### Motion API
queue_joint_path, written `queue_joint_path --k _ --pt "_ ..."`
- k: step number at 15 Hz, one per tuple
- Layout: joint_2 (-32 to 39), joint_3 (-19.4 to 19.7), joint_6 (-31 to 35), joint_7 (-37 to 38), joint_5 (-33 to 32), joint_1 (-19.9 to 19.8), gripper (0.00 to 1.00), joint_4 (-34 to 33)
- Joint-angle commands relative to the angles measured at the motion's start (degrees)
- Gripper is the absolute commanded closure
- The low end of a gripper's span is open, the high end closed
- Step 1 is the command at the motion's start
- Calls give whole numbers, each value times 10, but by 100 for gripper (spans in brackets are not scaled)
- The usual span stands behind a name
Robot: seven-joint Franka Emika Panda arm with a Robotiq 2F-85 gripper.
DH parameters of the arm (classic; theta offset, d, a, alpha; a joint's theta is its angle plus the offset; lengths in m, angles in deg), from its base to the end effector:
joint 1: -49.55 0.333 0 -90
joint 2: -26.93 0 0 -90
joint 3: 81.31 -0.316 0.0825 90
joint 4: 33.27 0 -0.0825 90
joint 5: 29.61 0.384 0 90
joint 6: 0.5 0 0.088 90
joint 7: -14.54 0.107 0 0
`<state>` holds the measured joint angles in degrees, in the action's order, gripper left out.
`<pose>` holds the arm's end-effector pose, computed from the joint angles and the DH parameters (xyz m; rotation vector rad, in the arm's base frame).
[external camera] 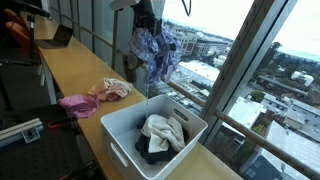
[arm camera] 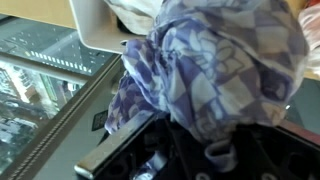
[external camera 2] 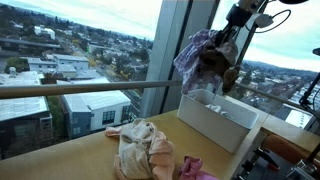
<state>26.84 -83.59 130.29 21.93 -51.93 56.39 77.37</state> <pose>0.5847 0.0848 0.5233 2.7857 0.3273 0.5619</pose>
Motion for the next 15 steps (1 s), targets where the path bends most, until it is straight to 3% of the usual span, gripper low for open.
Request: queue_joint_path --k 1,4,8,15 --pt "-39 14 -50 -13 1 -38 94 -57" --pt "-33 40 -84 -59 18 -76 94 -111" --pt "2 65 -74 -84 40 -109 94 -117" --pt "95 75 -72 -100 76 -127 94 -133"
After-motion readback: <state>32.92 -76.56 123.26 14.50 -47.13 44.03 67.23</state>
